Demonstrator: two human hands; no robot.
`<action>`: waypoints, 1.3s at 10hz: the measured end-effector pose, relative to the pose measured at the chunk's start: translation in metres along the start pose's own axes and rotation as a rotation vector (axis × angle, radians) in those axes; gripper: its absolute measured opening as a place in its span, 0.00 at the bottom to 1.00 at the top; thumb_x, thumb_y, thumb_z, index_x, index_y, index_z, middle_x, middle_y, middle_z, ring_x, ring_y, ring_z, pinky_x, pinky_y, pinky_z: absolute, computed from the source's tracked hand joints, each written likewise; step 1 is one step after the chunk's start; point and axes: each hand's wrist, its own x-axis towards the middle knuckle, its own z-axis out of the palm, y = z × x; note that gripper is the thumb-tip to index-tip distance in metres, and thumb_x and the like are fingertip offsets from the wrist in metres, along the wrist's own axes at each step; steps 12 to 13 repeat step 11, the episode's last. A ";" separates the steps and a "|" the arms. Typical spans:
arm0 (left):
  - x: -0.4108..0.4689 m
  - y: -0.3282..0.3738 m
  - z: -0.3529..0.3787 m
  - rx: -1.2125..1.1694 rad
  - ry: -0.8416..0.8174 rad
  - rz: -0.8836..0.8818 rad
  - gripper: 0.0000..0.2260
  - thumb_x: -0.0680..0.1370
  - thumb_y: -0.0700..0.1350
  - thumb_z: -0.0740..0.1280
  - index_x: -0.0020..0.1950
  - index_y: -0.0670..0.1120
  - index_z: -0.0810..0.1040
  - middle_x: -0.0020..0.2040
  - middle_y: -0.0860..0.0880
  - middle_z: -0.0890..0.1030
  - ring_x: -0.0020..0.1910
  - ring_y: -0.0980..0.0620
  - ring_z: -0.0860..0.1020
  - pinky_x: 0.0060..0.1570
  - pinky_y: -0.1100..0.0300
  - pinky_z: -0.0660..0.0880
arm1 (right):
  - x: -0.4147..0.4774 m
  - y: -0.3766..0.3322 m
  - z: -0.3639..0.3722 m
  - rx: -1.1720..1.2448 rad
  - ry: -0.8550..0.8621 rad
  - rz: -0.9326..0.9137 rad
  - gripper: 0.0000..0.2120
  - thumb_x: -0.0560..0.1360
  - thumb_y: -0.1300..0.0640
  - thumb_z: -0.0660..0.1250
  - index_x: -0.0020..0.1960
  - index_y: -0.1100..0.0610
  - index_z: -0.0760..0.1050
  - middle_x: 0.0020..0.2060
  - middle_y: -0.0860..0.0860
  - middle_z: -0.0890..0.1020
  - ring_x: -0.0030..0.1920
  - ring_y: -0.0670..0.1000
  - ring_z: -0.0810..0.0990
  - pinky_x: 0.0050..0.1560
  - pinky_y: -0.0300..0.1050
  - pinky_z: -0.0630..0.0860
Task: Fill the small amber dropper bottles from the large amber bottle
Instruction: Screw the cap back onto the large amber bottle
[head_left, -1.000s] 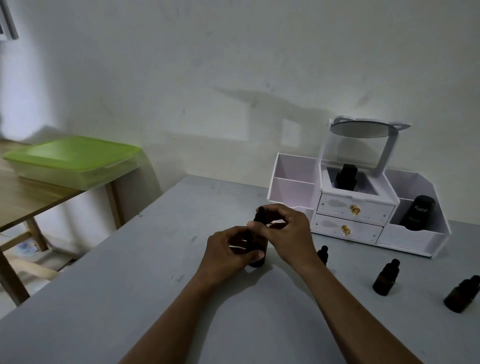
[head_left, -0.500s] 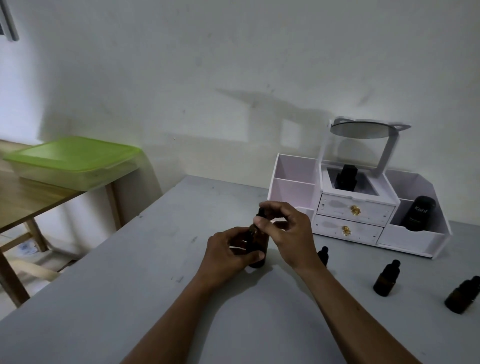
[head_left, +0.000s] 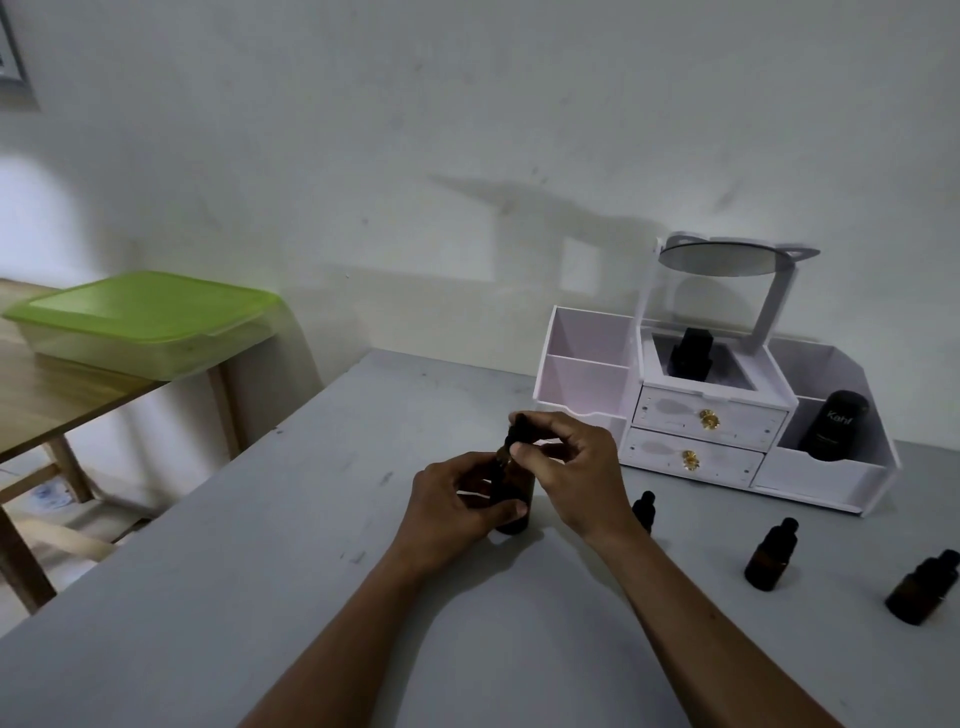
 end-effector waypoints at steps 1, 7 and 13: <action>0.000 0.000 0.000 -0.009 0.003 0.003 0.22 0.66 0.48 0.78 0.60 0.49 0.81 0.49 0.55 0.85 0.47 0.59 0.83 0.50 0.61 0.81 | 0.000 0.001 0.001 -0.020 0.019 0.002 0.12 0.71 0.63 0.75 0.53 0.53 0.85 0.46 0.43 0.87 0.47 0.42 0.85 0.48 0.37 0.80; 0.000 0.000 0.001 0.019 0.010 -0.003 0.21 0.66 0.49 0.78 0.58 0.53 0.81 0.48 0.57 0.84 0.47 0.61 0.82 0.47 0.65 0.80 | -0.006 0.006 0.009 -0.074 0.135 -0.041 0.10 0.70 0.58 0.78 0.50 0.53 0.84 0.42 0.44 0.85 0.44 0.45 0.84 0.46 0.41 0.81; -0.005 0.002 0.002 0.021 -0.011 -0.002 0.23 0.66 0.53 0.78 0.59 0.60 0.78 0.49 0.61 0.83 0.48 0.61 0.81 0.49 0.61 0.81 | -0.029 0.004 0.007 -0.167 0.058 -0.066 0.24 0.72 0.47 0.75 0.66 0.41 0.72 0.59 0.36 0.78 0.57 0.39 0.77 0.51 0.34 0.76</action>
